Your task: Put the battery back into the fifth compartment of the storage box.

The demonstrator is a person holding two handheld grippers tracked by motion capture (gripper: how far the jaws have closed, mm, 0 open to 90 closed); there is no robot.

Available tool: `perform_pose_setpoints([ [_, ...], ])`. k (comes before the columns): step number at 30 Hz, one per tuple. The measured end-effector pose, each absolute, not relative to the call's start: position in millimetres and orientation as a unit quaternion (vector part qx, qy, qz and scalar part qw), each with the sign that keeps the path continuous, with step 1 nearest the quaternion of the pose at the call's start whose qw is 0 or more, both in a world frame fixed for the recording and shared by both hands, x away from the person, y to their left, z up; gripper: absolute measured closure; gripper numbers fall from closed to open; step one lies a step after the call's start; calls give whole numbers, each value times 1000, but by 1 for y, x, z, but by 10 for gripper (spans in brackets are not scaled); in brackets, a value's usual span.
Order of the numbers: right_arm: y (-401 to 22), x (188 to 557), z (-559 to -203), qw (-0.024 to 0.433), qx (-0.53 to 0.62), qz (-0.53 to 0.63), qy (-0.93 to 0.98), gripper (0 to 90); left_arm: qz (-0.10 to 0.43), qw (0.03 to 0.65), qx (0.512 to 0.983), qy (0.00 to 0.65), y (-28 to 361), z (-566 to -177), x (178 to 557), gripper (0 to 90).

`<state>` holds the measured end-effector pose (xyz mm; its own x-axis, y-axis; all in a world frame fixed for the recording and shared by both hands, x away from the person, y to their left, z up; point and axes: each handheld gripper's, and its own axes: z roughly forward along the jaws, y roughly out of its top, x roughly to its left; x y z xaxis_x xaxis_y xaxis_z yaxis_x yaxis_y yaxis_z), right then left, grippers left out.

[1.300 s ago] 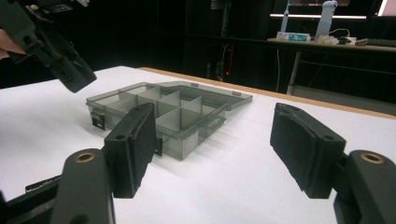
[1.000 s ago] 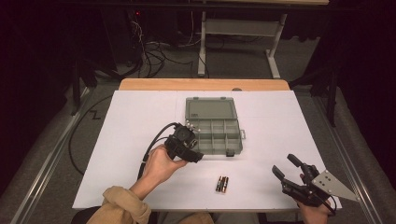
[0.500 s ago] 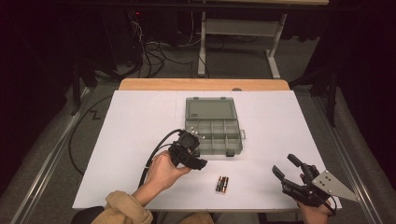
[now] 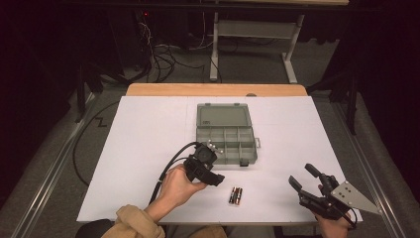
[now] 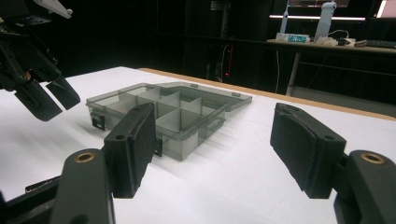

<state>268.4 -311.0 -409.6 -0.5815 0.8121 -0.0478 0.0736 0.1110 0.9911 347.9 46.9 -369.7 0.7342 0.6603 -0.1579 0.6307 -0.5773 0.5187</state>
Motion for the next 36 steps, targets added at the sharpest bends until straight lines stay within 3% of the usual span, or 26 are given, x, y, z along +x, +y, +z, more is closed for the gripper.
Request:
perform_pose_setpoints([
  [36, -311, 268, -410, 318, 327, 580, 675, 330, -6, 266, 901, 343, 18, -383, 343, 456],
])
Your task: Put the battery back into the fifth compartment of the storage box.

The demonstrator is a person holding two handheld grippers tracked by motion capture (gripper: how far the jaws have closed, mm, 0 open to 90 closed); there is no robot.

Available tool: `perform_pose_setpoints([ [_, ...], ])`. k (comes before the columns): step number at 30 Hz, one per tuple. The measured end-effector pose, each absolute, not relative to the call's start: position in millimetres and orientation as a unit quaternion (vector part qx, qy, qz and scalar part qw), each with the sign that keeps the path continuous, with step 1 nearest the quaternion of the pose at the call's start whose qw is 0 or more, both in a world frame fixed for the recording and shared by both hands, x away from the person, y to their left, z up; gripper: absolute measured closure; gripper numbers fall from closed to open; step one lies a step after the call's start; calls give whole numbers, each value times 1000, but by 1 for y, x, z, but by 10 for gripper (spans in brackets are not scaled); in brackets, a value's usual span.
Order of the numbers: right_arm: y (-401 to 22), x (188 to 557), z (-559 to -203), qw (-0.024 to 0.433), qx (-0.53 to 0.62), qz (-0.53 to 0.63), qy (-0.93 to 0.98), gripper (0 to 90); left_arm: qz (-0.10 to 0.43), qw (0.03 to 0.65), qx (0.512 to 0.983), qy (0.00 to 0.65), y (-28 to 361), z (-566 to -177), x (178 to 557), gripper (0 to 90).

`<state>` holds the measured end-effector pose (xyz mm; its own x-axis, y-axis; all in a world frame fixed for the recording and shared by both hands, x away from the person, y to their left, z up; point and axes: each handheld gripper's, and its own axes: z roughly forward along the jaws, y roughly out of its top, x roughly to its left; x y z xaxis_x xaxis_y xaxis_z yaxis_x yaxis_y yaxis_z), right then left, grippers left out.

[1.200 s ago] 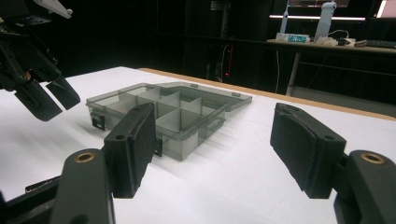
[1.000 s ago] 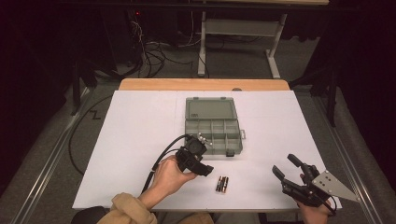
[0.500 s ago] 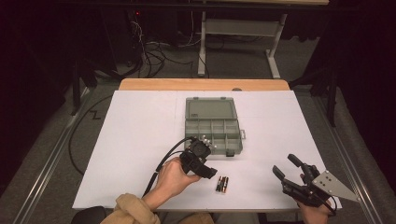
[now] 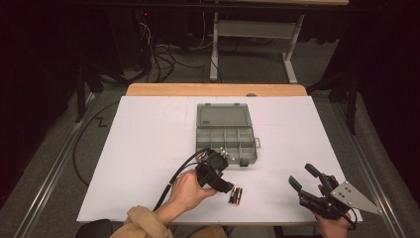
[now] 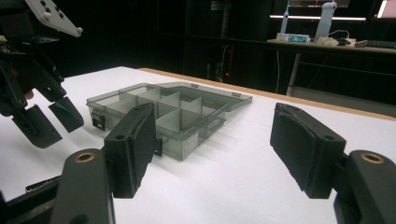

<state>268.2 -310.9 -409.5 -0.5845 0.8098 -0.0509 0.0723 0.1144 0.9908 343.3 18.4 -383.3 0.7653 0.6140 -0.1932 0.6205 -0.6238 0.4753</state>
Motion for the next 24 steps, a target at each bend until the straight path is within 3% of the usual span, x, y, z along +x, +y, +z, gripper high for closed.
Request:
perform_pose_setpoints([
  [24, -311, 268, -410, 318, 326, 578, 677, 330, -19, 243, 912, 329, -5, -396, 341, 522],
])
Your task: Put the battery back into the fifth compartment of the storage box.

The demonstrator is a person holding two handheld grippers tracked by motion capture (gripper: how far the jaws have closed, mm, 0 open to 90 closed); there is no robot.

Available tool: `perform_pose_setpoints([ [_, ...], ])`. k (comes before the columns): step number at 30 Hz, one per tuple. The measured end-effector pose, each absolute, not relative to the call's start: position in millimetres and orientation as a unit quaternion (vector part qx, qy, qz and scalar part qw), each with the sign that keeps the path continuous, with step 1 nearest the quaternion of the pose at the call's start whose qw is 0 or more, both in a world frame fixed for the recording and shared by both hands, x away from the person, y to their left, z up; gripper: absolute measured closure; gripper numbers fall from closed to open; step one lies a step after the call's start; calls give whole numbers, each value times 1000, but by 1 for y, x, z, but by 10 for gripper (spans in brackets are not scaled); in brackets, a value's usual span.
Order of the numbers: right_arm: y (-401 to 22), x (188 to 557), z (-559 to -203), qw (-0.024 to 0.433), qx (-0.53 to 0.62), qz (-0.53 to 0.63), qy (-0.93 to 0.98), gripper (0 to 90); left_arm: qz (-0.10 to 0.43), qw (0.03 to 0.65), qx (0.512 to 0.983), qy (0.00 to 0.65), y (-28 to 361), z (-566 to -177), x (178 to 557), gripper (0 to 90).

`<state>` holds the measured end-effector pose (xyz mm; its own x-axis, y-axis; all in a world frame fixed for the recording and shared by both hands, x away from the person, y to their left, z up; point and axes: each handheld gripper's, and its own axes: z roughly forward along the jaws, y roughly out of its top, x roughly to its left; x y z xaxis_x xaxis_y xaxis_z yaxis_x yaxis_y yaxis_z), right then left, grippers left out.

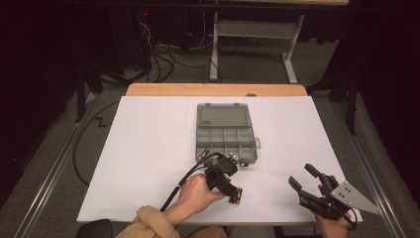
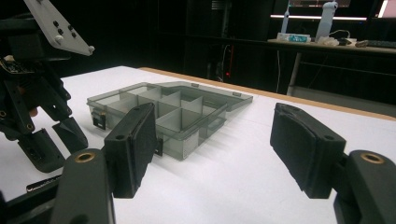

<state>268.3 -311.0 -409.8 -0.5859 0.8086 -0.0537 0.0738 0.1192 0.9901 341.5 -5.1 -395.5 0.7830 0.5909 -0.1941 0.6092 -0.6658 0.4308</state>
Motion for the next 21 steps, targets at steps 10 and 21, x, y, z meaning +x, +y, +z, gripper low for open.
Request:
perform_pose_setpoints([
  [10, -311, 268, -410, 317, 326, 577, 678, 331, -17, 237, 914, 330, -9, -398, 341, 577],
  [21, -310, 269, -410, 318, 325, 574, 681, 331, -23, 236, 913, 331, -11, -399, 341, 626],
])
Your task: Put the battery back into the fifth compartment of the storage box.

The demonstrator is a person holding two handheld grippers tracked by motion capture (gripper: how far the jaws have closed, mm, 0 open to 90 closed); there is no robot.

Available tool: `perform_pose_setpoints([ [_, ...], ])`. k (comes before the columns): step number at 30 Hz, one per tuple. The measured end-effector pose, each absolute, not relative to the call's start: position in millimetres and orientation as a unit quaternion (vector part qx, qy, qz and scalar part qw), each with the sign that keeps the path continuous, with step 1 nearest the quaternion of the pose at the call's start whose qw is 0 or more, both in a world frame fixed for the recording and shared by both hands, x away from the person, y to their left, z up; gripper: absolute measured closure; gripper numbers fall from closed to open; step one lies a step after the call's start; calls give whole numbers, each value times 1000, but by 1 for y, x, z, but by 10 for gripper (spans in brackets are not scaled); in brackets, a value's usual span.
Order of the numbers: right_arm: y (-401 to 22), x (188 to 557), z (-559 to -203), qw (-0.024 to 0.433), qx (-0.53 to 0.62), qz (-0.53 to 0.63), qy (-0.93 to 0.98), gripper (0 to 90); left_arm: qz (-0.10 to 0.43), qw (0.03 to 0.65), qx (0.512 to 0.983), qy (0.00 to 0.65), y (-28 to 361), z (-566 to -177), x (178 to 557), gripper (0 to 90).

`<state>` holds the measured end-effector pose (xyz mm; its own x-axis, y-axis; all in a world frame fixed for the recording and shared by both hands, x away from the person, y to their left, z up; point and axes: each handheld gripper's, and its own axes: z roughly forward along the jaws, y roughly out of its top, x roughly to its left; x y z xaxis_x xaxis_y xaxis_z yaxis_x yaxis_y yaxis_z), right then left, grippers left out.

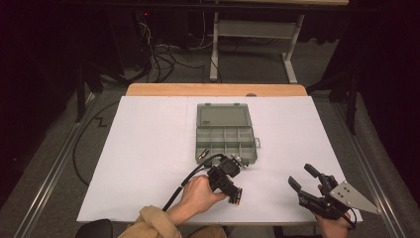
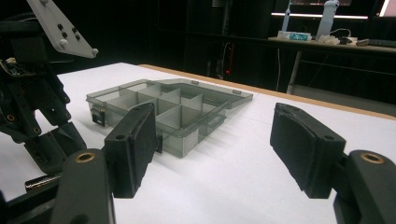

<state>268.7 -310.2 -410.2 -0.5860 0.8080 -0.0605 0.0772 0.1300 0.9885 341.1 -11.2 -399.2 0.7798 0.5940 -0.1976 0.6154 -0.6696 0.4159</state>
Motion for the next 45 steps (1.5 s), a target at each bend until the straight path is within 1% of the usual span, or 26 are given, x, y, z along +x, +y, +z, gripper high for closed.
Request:
perform_pose_setpoints([
  [7, -310, 269, -410, 319, 323, 570, 685, 334, -26, 235, 913, 332, -11, -399, 342, 662],
  [19, -310, 269, -410, 319, 323, 570, 685, 334, -27, 231, 914, 332, -13, -402, 342, 663],
  [27, -310, 269, -410, 320, 322, 571, 684, 334, -25, 230, 915, 331, -12, -402, 342, 685],
  [35, -310, 268, -410, 320, 322, 571, 684, 334, -19, 220, 917, 331, -12, -402, 342, 713],
  [42, -310, 268, -410, 320, 322, 571, 684, 334, -3, 204, 924, 323, -12, -404, 341, 754],
  [45, -310, 268, -410, 320, 322, 571, 684, 334, -1, 202, 925, 322, -12, -404, 341, 756],
])
